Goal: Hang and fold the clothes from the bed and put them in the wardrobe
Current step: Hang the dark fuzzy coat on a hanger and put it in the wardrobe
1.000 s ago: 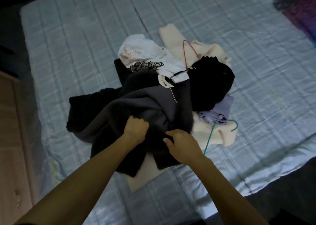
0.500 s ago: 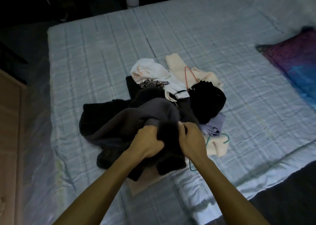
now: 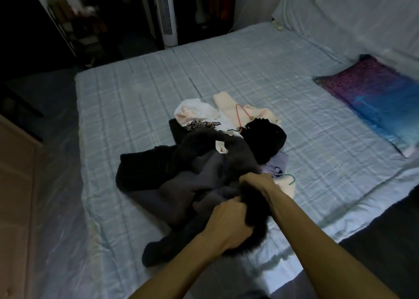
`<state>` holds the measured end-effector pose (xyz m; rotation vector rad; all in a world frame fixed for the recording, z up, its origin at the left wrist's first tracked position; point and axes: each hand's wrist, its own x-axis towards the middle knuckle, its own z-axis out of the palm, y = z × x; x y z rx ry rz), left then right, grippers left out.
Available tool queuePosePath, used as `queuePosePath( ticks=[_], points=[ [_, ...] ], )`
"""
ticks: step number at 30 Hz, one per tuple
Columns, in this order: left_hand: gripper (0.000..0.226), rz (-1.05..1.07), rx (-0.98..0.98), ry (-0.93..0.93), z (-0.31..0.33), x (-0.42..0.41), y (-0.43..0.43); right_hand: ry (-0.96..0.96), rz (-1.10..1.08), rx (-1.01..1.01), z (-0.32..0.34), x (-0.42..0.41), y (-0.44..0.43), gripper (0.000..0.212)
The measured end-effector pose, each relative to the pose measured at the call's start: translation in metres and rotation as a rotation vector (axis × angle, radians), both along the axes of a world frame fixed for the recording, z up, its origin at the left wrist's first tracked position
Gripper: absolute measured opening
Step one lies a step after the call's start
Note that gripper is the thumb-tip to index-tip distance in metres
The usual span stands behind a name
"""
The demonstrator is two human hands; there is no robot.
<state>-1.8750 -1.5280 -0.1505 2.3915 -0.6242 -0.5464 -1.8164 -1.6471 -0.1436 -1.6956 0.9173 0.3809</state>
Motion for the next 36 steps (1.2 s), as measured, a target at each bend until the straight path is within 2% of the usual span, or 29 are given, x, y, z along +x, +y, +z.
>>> queuePosePath(
  ticks=[2, 3, 5, 7, 8, 10, 11, 13, 14, 15, 17, 18, 19, 20, 22, 24, 26, 29, 33, 36],
  points=[
    [0.034, -0.039, -0.002, -0.029, 0.006, -0.007, 0.002, -0.016, 0.066, 0.032, 0.016, -0.005, 0.001, 0.007],
    [0.045, -0.073, 0.012, -0.036, 0.010, -0.009, 0.005, -0.045, 0.084, 0.019, 0.027, -0.007, 0.001, 0.009],
    [0.057, -0.134, 0.083, -0.055, 0.026, -0.005, 0.017, -0.202, 0.015, 0.058, 0.048, -0.007, -0.002, 0.003],
    [0.052, -0.109, 0.107, -0.073, 0.048, 0.015, 0.034, -0.335, 0.081, 0.070, 0.073, -0.008, -0.002, 0.013],
    [0.046, -0.048, 0.077, -0.099, 0.058, 0.031, 0.043, -0.401, 0.180, 0.037, 0.080, -0.009, -0.005, 0.018],
    [0.022, 0.125, -0.017, -0.206, 0.075, 0.065, 0.062, -0.514, 0.366, -0.057, 0.097, -0.009, -0.009, 0.024],
    [0.020, 0.173, -0.043, -0.281, 0.081, 0.081, 0.067, -0.557, 0.431, -0.096, 0.107, -0.011, -0.010, 0.026],
    [0.046, 0.135, -0.056, -0.392, 0.087, 0.104, 0.068, -0.640, 0.516, -0.135, 0.117, -0.008, -0.015, 0.019],
    [0.060, 0.095, -0.070, -0.428, 0.088, 0.113, 0.062, -0.693, 0.556, -0.143, 0.121, -0.007, -0.018, 0.024],
    [0.065, 0.037, -0.117, -0.447, 0.089, 0.119, 0.054, -0.738, 0.590, -0.178, 0.130, -0.009, -0.020, 0.027],
    [0.039, -0.081, -0.174, -0.418, 0.086, 0.130, 0.036, -0.780, 0.568, -0.209, 0.146, -0.011, -0.030, 0.009],
    [0.026, -0.127, -0.116, -0.405, 0.083, 0.131, 0.030, -0.806, 0.541, -0.210, 0.156, -0.014, -0.035, 0.016],
    [0.023, -0.174, -0.062, -0.391, 0.081, 0.133, 0.023, -0.845, 0.510, -0.223, 0.168, -0.015, -0.040, 0.029],
    [0.029, -0.198, -0.043, -0.367, 0.079, 0.133, 0.018, -0.882, 0.512, -0.209, 0.177, -0.016, -0.046, 0.037],
    [0.043, -0.162, -0.175, -0.331, 0.077, 0.134, 0.007, -0.936, 0.546, -0.269, 0.192, -0.015, -0.056, 0.037],
    [0.048, -0.086, -0.325, -0.339, 0.086, 0.137, -0.013, -0.958, 0.577, -0.349, 0.212, -0.015, -0.067, 0.042],
    [0.047, -0.044, -0.392, -0.365, 0.105, 0.144, -0.038, -0.986, 0.575, -0.427, 0.233, -0.019, -0.076, 0.047],
    [0.045, -0.013, -0.372, -0.342, 0.137, 0.158, -0.055, -1.053, 0.546, -0.476, 0.257, -0.025, -0.097, 0.029],
    [0.029, 0.099, -0.389, -0.484, 0.163, 0.170, -0.050, -1.107, 0.511, -0.526, 0.276, -0.033, -0.115, 0.055],
    [0.026, 0.194, -0.416, -0.662, 0.194, 0.165, -0.050, -1.142, 0.412, -0.632, 0.288, -0.029, -0.126, 0.053]
  ],
)
